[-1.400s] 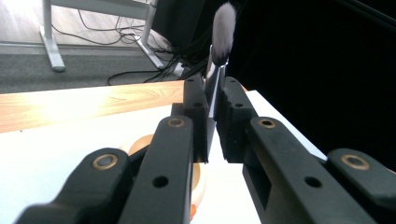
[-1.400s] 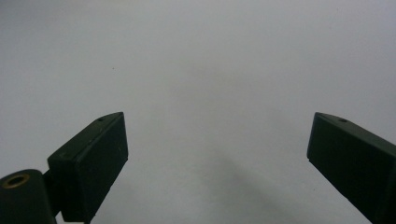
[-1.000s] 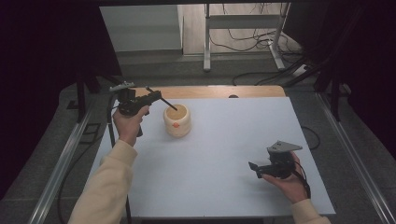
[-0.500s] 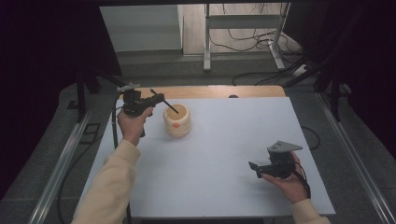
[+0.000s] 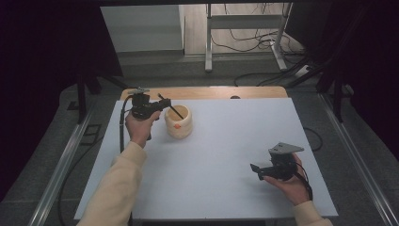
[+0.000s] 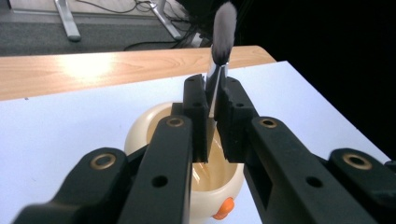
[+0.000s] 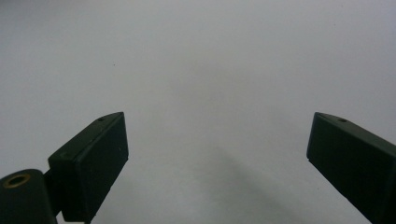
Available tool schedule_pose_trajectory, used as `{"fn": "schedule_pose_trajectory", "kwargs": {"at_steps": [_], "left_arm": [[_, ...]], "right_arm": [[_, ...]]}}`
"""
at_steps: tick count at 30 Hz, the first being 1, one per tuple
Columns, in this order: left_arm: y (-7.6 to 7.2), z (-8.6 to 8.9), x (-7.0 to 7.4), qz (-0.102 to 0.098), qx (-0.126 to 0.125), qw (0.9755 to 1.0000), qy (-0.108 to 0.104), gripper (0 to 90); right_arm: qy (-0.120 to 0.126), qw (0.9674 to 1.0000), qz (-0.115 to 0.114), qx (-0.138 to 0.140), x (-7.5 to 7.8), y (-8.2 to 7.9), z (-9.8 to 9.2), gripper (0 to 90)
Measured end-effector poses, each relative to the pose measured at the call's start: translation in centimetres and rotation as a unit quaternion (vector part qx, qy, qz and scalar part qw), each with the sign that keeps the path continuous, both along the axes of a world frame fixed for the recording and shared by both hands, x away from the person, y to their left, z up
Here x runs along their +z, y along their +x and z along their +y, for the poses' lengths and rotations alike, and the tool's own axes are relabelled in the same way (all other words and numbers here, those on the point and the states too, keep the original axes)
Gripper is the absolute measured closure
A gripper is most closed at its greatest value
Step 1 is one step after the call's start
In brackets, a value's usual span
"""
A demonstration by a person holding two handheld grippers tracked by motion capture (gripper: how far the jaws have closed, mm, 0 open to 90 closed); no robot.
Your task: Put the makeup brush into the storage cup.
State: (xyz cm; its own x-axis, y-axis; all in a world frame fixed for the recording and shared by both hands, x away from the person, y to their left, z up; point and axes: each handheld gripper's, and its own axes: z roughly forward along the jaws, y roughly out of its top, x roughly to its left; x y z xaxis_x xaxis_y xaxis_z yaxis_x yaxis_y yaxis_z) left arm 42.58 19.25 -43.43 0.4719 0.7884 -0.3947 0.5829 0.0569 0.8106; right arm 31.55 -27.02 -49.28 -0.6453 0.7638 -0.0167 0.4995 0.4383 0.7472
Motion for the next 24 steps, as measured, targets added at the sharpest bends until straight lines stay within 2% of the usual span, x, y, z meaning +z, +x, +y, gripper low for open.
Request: {"fn": "schedule_pose_trajectory", "kwargs": {"at_steps": [3, 12, 15, 16, 18, 20, 22, 24], "left_arm": [[0.19, -0.2, -0.3, 0.002, -0.002, 1.0, 0.005, 82.4], [0.51, -0.72, -0.8, 0.006, -0.011, 0.9999, 0.002, 82.1], [0.58, -0.78, -0.9, 0.005, -0.02, 0.9998, -0.007, 77.3], [0.67, -0.83, -0.98, 0.004, -0.027, 0.9996, -0.012, 70.0], [0.81, -0.9, -1.03, 0.014, -0.031, 0.9994, -0.009, 44.4], [0.68, -0.88, -0.89, 0.017, -0.019, 0.9997, -0.003, 23.1], [0.46, -0.73, -0.61, 0.011, -0.012, 0.9999, 0.004, 11.7], [0.16, -0.59, -0.28, 0.002, -0.01, 0.9999, 0.011, 7.9]], "right_arm": [[0.001, 1.0, -0.001, -0.001, 0.03, 0.01, -0.06, 5.6], [0.0, 1.0, -0.004, -0.001, 0.05, 0.01, -0.12, 6.4], [0.0, 1.0, -0.004, -0.001, 0.04, 0.0, -0.13, 6.5], [0.001, 1.0, -0.004, -0.001, 0.05, 0.0, -0.14, 6.4], [0.001, 1.0, -0.004, -0.001, 0.05, 0.0, -0.14, 6.4], [0.001, 1.0, -0.004, -0.001, 0.06, 0.0, -0.15, 6.4], [0.001, 1.0, -0.004, -0.001, 0.06, 0.0, -0.15, 6.3], [0.001, 1.0, -0.004, -0.001, 0.08, -0.02, -0.14, 6.2]]}}
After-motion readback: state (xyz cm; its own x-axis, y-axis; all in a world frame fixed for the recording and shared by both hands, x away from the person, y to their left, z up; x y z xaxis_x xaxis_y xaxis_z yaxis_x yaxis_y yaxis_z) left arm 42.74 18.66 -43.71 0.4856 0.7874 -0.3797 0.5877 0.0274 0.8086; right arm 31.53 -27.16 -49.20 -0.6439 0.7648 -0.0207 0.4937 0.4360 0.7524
